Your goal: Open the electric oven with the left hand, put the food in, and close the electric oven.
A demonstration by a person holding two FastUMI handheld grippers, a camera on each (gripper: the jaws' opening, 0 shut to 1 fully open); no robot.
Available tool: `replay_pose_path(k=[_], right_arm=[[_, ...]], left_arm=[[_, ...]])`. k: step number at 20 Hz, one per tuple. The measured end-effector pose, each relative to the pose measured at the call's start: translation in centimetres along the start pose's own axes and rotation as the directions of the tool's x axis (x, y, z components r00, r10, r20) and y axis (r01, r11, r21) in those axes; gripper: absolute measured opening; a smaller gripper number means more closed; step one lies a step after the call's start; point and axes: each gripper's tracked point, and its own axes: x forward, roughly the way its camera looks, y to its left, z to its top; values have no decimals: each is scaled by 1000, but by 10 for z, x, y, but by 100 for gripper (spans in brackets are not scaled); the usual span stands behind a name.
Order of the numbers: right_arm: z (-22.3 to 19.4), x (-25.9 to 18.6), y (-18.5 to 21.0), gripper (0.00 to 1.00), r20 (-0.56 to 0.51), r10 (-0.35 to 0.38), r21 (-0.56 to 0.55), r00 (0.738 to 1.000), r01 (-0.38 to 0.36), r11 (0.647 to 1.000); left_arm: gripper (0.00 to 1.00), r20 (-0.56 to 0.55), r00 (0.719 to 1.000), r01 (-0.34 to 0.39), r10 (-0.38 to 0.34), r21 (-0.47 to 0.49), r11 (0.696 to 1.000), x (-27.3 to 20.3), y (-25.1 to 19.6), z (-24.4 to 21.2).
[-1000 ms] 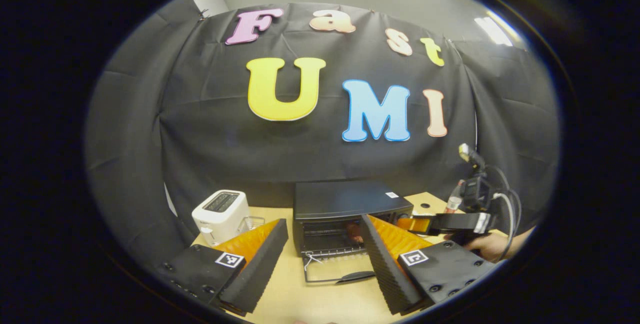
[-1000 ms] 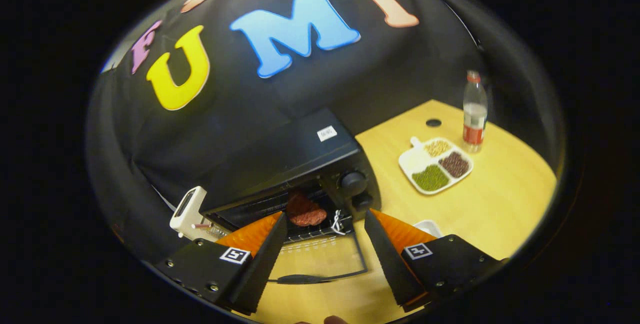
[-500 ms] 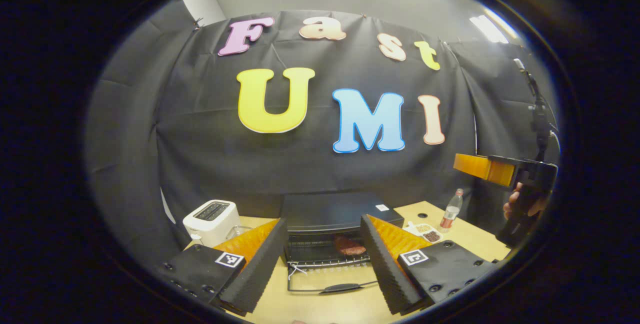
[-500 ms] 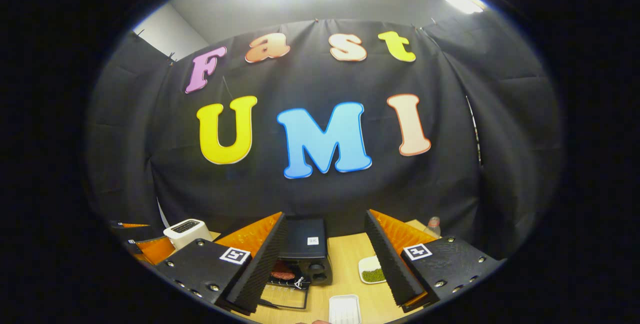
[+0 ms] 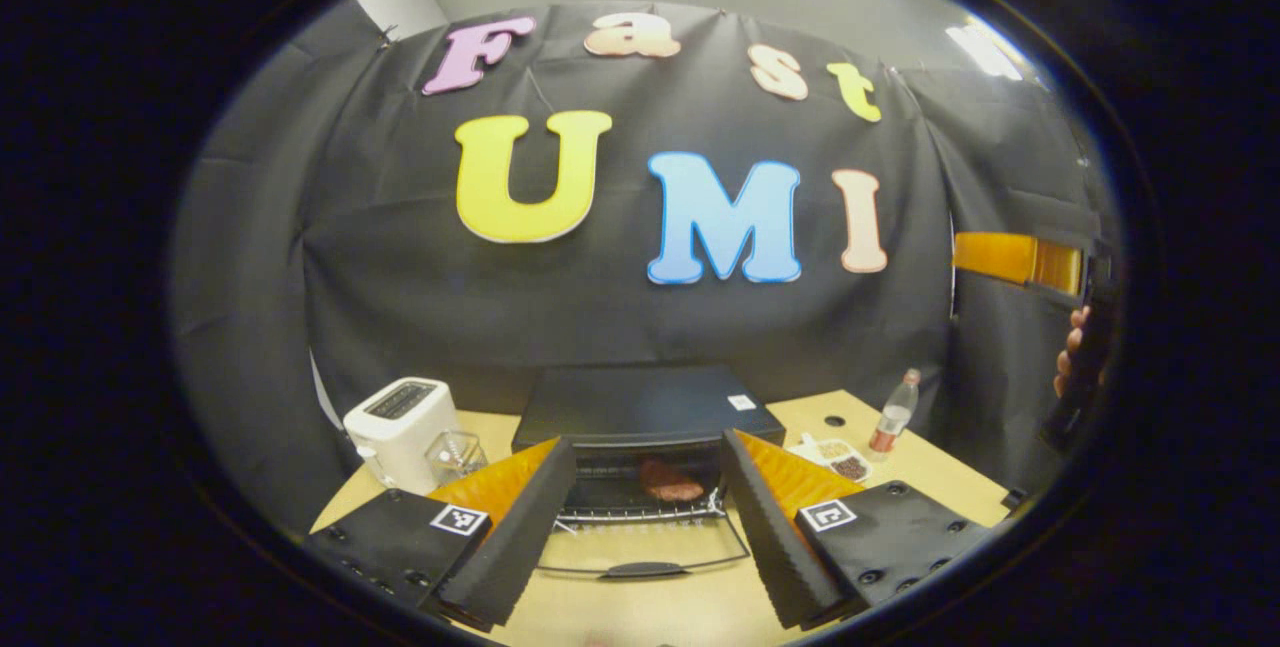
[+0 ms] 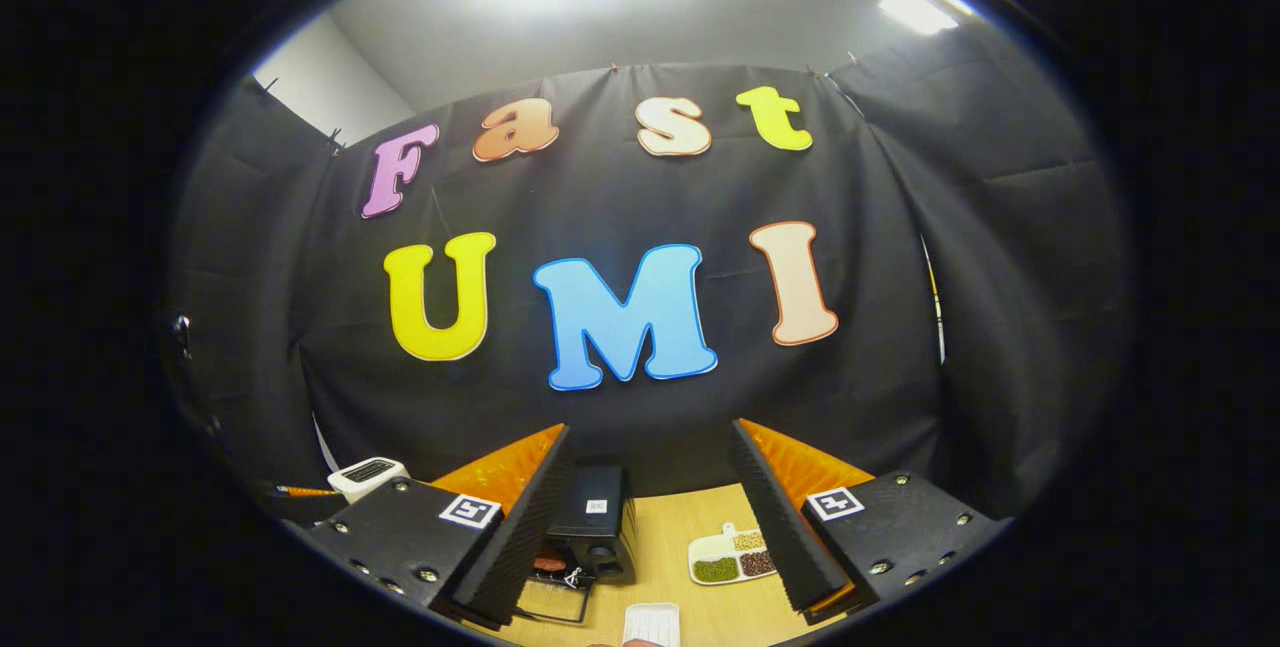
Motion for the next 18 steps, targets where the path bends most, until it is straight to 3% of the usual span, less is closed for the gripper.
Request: replay_pose_path(k=[2, 4, 7, 10, 18], right_arm=[[-2, 1, -9, 96, -7, -17, 17, 1000, 17, 1000], [-4, 3, -20, 96, -22, -35, 24, 999, 35, 999], [-1, 0, -35, 95, -16, -57, 15, 998, 57, 998], [0, -2, -44, 96, -16, -72, -4, 997, 72, 997], [-11, -8, -64, 96, -58, -112, 4, 992, 112, 994]], left_arm=[[95, -81, 997, 4, -2, 19, 1000, 10, -3, -32], [100, -174, 984, 24, -24, -1, 1000, 17, -11, -66], [97, -286, 958, -7, -7, -45, 999, 25, -6, -113], [100, -373, 928, -30, 18, -27, 999, 31, 2, -155], [98, -627, 778, -19, -41, -89, 996, 40, -2, -254]])
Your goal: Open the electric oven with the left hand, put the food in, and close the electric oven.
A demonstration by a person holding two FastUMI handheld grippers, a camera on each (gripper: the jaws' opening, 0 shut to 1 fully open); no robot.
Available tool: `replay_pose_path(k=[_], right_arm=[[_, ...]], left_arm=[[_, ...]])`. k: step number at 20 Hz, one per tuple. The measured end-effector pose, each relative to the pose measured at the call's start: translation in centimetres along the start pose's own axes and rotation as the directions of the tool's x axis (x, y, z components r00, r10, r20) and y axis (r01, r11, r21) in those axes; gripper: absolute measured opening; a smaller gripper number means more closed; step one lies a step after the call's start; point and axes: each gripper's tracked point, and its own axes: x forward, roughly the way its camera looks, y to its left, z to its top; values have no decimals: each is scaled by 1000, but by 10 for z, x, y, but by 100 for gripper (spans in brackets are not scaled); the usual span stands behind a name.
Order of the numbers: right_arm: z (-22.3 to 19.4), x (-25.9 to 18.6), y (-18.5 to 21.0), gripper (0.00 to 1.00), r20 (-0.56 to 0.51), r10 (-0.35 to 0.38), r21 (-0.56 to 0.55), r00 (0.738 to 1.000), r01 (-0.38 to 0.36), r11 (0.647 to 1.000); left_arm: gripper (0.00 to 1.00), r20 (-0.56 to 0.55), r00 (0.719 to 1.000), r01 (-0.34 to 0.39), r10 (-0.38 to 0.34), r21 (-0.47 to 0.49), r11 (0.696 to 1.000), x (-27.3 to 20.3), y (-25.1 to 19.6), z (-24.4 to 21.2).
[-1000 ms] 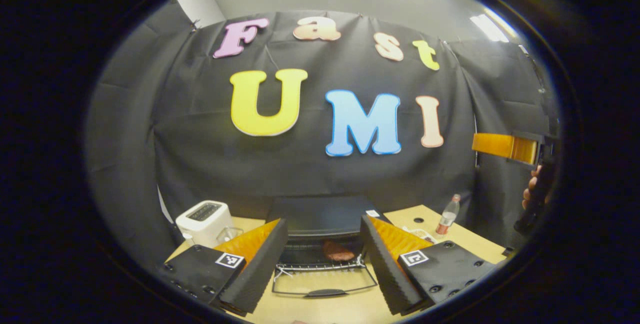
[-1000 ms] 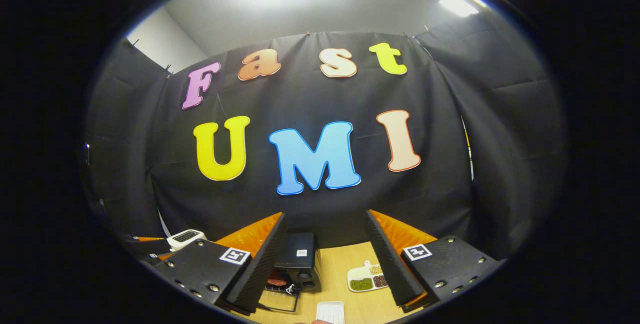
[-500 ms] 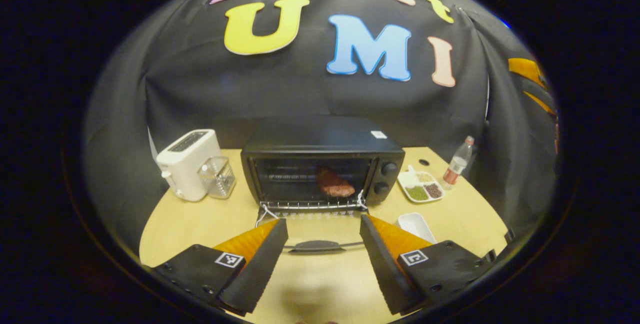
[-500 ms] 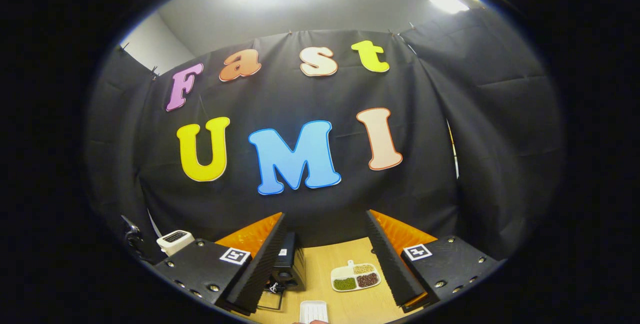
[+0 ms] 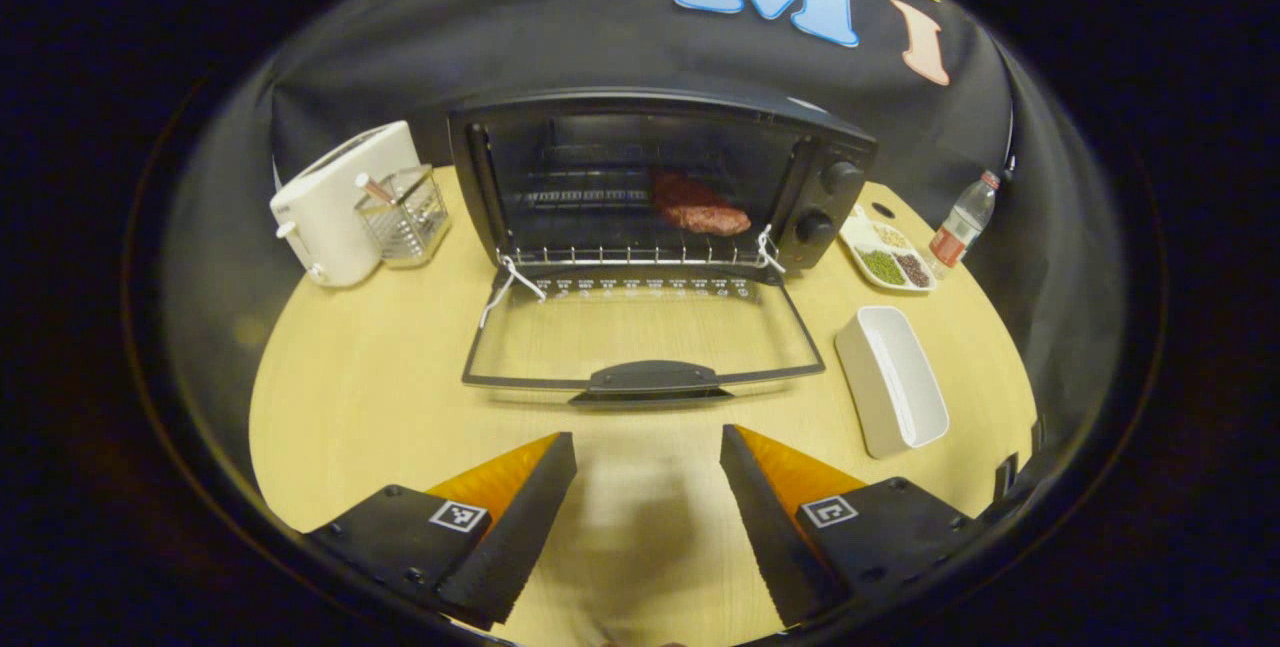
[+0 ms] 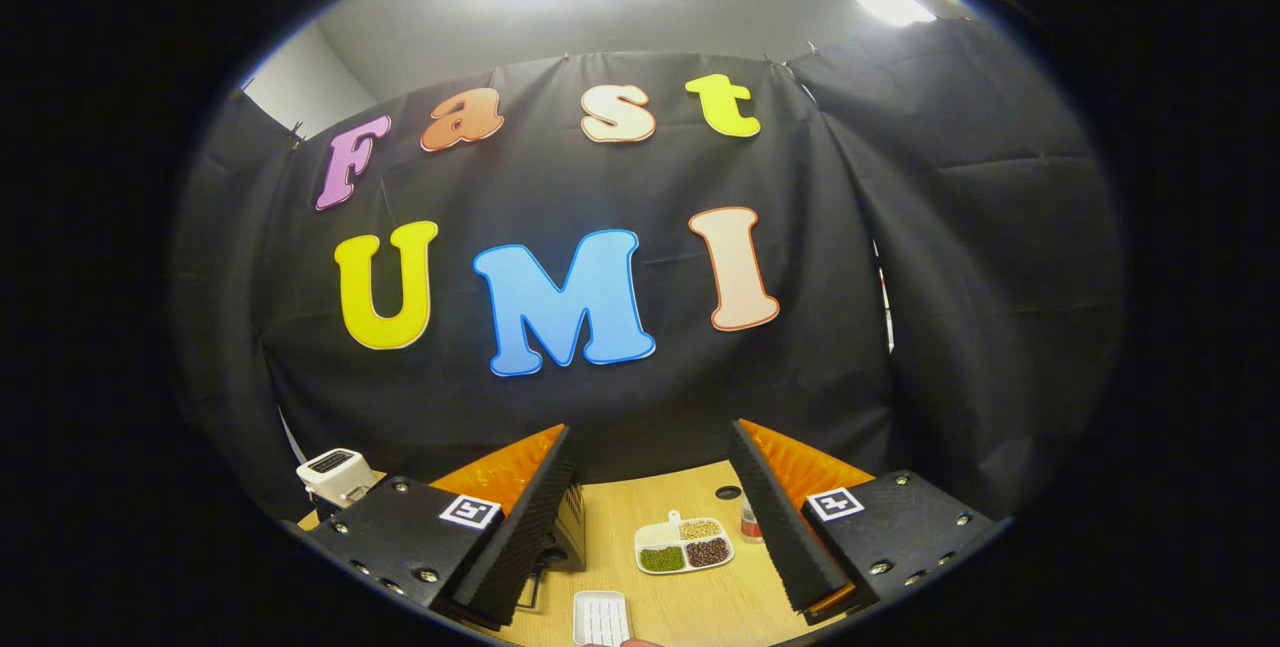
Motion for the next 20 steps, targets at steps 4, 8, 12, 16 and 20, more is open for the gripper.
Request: replay_pose_path(k=[4, 8, 12, 16, 20], right_arm=[[0, 2, -11, 96, -8, -29, 3, 1000, 29, 1000], [2, -2, -18, 96, -5, -56, 29, 998, 56, 998], [-2, -5, -28, 96, -16, -80, 21, 997, 80, 997], [-2, -4, -29, 96, -21, -88, 19, 996, 89, 996], [-5, -2, -24, 96, -29, -77, 11, 997, 77, 997]], left_arm=[[98, -75, 997, -5, 7, 34, 999, 26, -2, -7], [98, -135, 991, -8, 15, 52, 999, 43, -1, -13], [100, -160, 987, -15, 26, 71, 997, 54, -1, -13], [100, -186, 982, -29, 43, 76, 997, 65, 1, -11], [98, -212, 976, -39, 49, 51, 998, 75, 3, -10]])
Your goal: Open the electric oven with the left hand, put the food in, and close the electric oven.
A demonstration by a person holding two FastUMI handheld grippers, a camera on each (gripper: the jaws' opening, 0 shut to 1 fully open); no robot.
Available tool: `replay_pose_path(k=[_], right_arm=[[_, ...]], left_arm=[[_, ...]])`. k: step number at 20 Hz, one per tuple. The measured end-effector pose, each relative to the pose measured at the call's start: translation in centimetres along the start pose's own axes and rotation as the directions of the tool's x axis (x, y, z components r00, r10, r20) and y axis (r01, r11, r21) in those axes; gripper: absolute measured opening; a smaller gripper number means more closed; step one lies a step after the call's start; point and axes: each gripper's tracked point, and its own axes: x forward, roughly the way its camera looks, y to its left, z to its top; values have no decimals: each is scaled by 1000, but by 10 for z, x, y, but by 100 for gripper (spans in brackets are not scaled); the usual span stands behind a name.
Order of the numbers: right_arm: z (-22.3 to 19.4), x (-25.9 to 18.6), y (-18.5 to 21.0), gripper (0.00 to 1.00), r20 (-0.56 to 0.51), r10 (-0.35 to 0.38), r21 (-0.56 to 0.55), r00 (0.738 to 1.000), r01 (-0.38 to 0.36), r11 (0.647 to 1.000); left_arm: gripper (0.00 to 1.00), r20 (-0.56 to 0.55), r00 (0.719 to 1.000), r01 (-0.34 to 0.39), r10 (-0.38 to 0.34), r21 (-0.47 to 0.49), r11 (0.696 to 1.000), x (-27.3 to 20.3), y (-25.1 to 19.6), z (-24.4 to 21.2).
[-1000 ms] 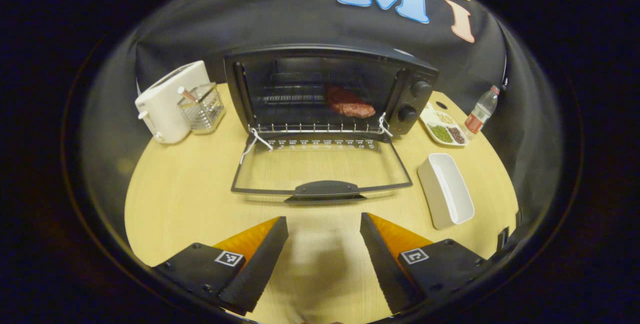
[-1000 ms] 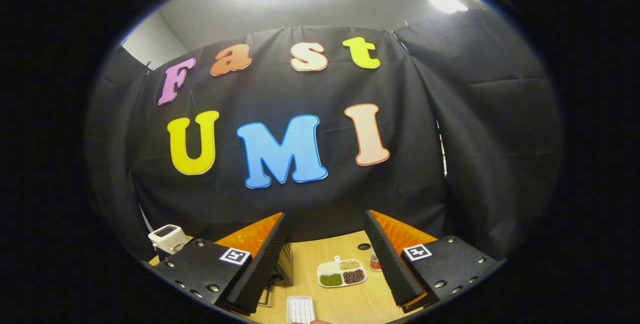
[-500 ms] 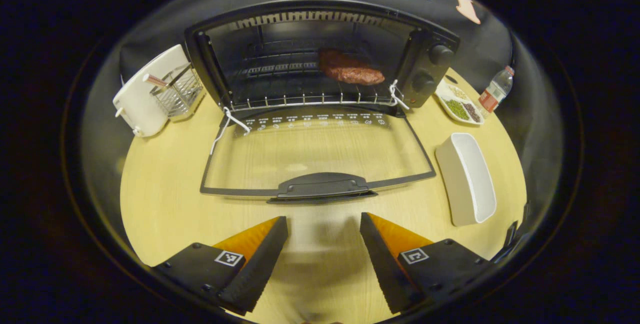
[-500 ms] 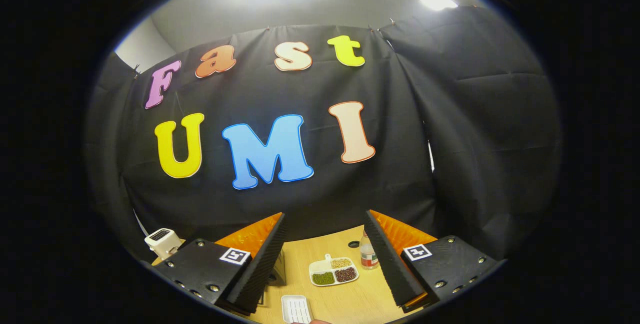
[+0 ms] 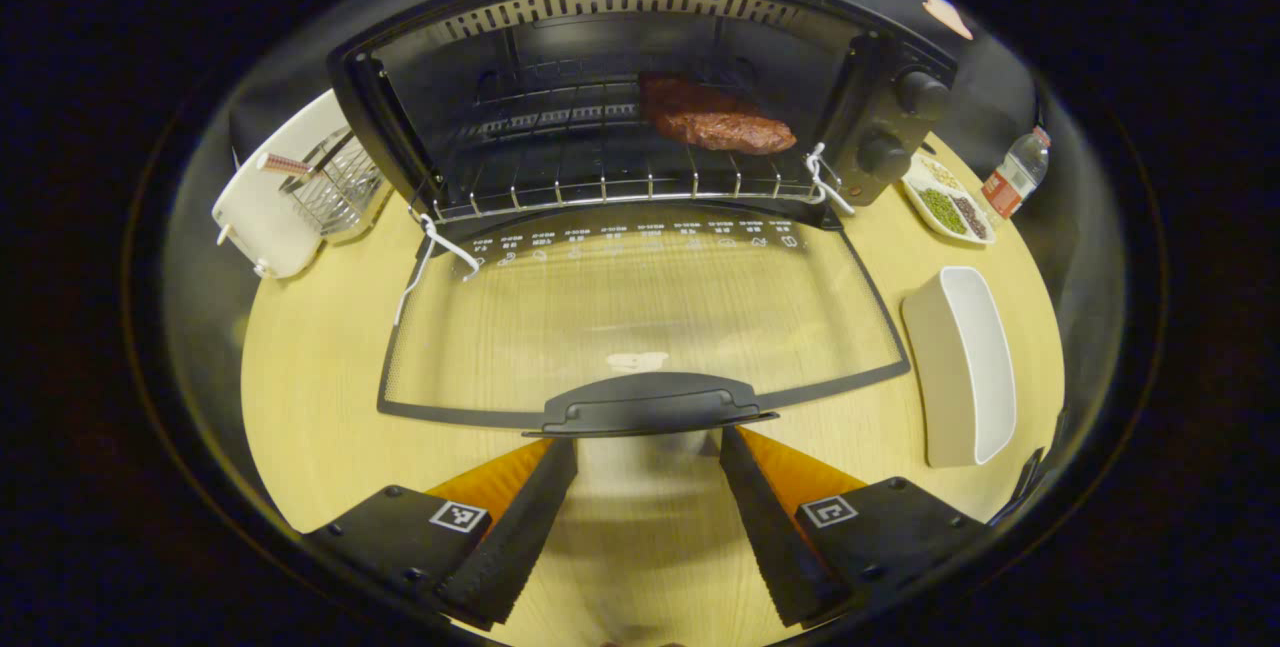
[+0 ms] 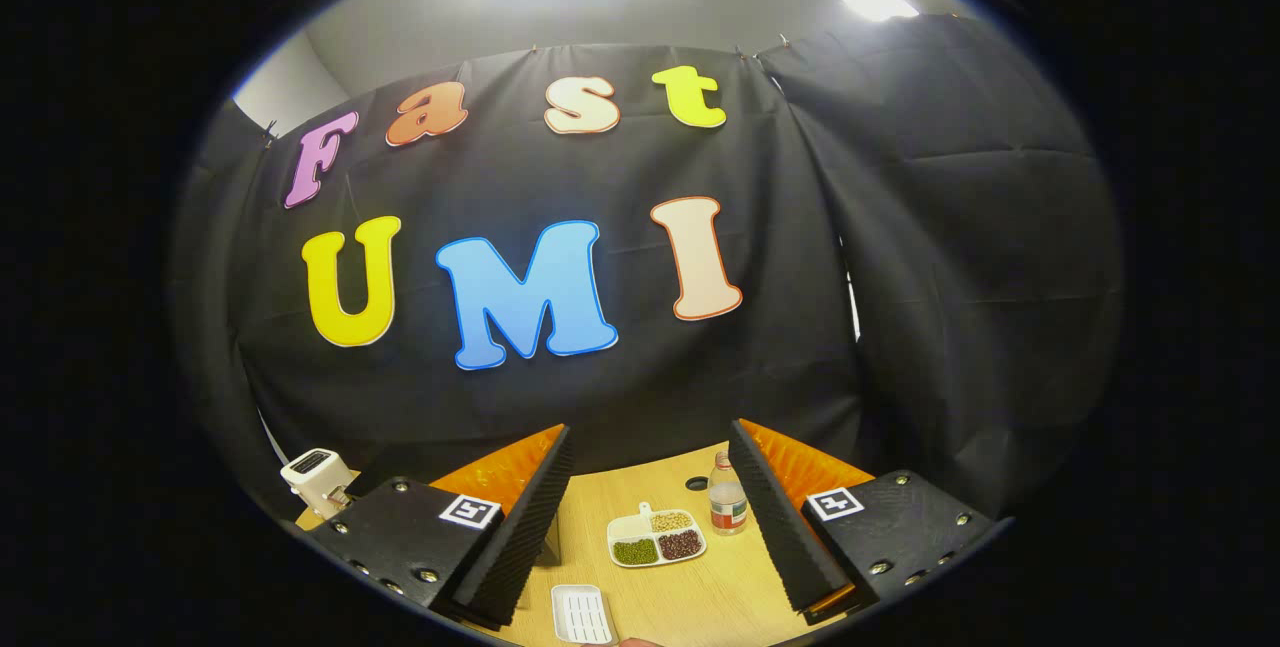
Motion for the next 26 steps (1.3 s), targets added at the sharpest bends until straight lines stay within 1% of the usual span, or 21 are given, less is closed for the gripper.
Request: replay_pose_path(k=[2, 6, 8, 11, 12, 13, 14, 15, 16, 17, 18, 19, 21, 22, 26], right_arm=[[-1, 0, 4, 96, -2, 6, -2, 1000, -6, 1000], [-5, 3, 7, 96, -22, 14, 13, 1000, -14, 1000], [-4, 4, 7, 96, -23, 13, 10, 1000, -13, 1000], [-3, 3, 8, 96, -17, 13, 1, 1000, -13, 1000], [-2, 3, 8, 96, -18, 14, 0, 1000, -14, 1000], [-3, 4, 8, 96, -18, 16, 0, 1000, -16, 1000], [-3, 5, 9, 96, -17, 18, 0, 1000, -18, 1000], [-2, 5, 9, 96, -17, 18, 0, 1000, -18, 1000], [-2, 4, 10, 96, -17, 19, 2, 1000, -19, 1000], [-2, 4, 11, 96, -19, 22, 6, 1000, -22, 1000], [-2, 4, 12, 96, -20, 25, 5, 999, -25, 1000], [-2, 4, 13, 96, -20, 29, 2, 999, -29, 1000], [2, 6, 14, 96, -12, 32, -4, 999, -32, 999], [3, 5, 14, 96, -10, 32, -3, 999, -32, 999], [2, 5, 16, 96, -8, 41, 0, 999, -41, 999]], left_arm=[[97, -10, 1000, 2, -2, -6, 1000, 0, -1, 0], [100, -14, 1000, 11, -12, -11, 1000, -2, -1, 0], [95, -13, 1000, 8, -8, -4, 1000, -3, -1, 0], [98, 1, 1000, 5, -5, 0, 1000, -10, -2, 1], [100, 7, 1000, 5, -5, -1, 1000, -13, -2, 3], [100, 16, 1000, 7, -7, -3, 1000, -16, -2, 3], [98, 29, 1000, 8, -8, -4, 1000, -20, -3, 5], [100, 47, 999, 10, -9, -9, 1000, -24, -3, 5], [100, 59, 998, 11, -10, -8, 1000, -26, -3, 6], [98, 67, 998, 12, -11, -5, 1000, -29, -3, 6], [100, 72, 997, 12, -12, -6, 1000, -33, -3, 8], [100, 76, 997, 14, -13, -11, 1000, -38, -3, 9], [95, 94, 995, 20, -18, -18, 1000, -44, -3, 12], [98, 106, 994, 23, -20, -23, 999, -47, -3, 13], [98, 127, 992, 24, -20, -28, 999, -55, -3, 18]])
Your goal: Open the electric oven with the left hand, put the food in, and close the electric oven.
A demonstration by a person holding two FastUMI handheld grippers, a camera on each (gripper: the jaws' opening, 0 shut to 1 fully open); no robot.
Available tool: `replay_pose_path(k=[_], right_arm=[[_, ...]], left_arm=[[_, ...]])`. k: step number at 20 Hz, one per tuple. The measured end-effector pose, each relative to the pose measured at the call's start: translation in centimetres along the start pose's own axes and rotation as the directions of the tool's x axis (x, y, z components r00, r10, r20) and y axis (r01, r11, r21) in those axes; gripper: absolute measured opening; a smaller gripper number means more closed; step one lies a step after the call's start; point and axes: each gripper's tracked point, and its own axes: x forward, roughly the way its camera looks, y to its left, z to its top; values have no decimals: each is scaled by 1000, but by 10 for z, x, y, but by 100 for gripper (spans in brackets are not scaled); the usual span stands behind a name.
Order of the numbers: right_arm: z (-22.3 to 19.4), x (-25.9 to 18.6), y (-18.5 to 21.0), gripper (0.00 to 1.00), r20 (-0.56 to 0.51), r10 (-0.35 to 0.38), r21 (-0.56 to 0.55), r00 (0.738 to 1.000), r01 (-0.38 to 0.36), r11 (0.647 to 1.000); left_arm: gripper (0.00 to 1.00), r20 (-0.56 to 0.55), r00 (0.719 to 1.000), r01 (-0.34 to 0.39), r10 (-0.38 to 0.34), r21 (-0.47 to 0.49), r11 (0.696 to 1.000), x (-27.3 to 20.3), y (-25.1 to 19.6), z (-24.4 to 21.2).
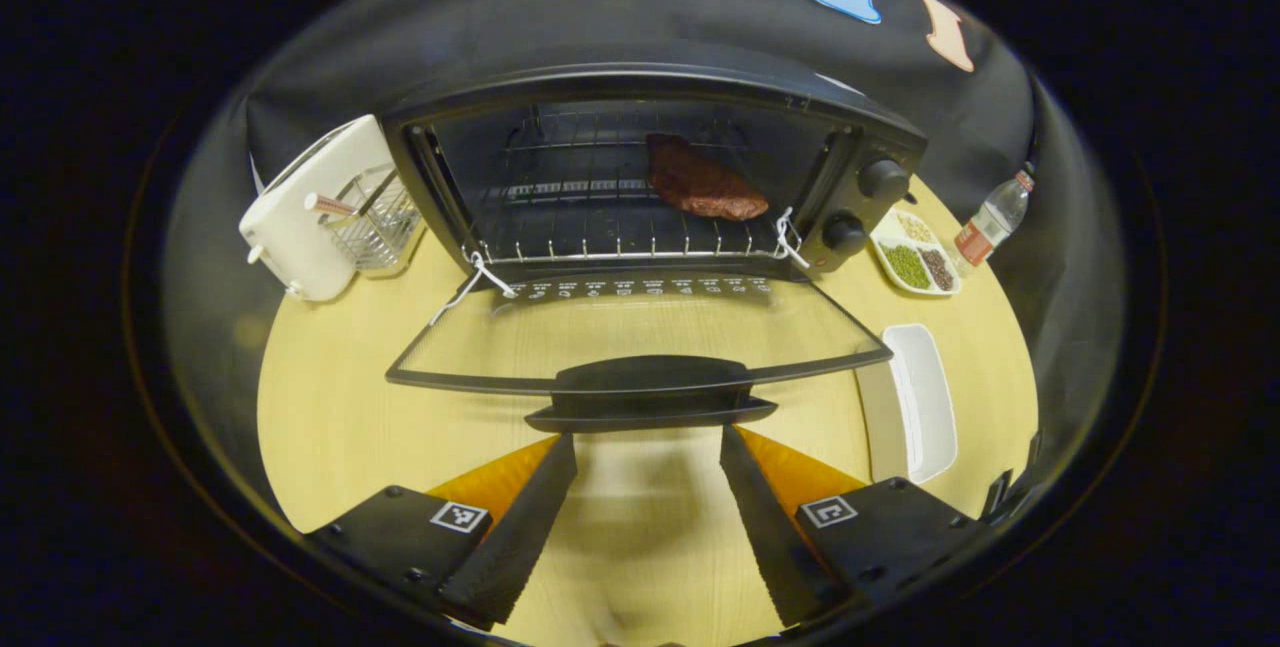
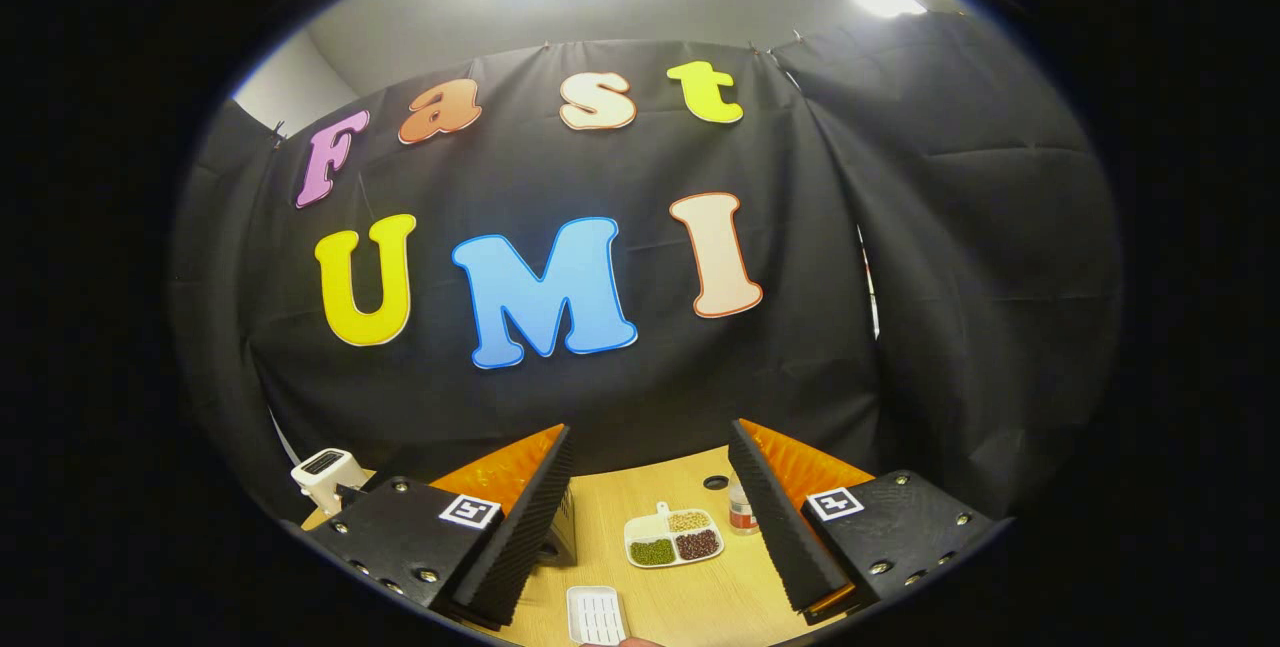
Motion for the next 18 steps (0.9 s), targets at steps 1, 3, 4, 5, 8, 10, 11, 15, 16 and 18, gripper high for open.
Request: replay_pose_path(k=[1, 3, 4, 5, 8, 10, 11, 15, 16, 18], right_arm=[[1, 0, -1, 96, 1, -2, -2, 1000, 2, 1000], [2, 0, -4, 96, 7, -9, -7, 1000, 9, 1000], [1, 0, -5, 96, 7, -11, -9, 1000, 11, 1000], [1, 1, -5, 96, 6, -10, -8, 1000, 10, 1000], [3, 2, -5, 96, 11, -12, -8, 1000, 12, 1000], [2, 3, -6, 96, 8, -13, -8, 1000, 13, 1000], [1, 3, -6, 96, 4, -12, -6, 1000, 12, 1000], [-3, 5, -6, 96, -5, -14, -7, 1000, 14, 1000], [-3, 5, -6, 96, -7, -14, -7, 1000, 14, 1000], [-3, 5, -8, 96, -7, -18, -5, 1000, 18, 1000]], left_arm=[[100, 10, 1000, -1, 1, -2, 1000, -3, 0, 1], [98, 19, 1000, 1, -1, -6, 1000, -6, -1, 3], [98, 16, 1000, 3, -3, -14, 1000, -6, -1, 3], [98, 16, 1000, 4, -4, -19, 1000, -6, -1, 4], [98, 39, 999, -4, 4, -8, 1000, -11, -1, 10], [98, 50, 999, 1, 0, -15, 1000, -10, -2, 13], [98, 54, 999, 6, -5, -22, 1000, -11, -2, 15], [96, 94, 996, 0, 0, -1, 1000, -15, -1, 27], [95, 98, 995, -1, 0, 6, 1000, -16, -1, 29], [98, 112, 994, -5, 4, 16, 1000, -19, -1, 35]])
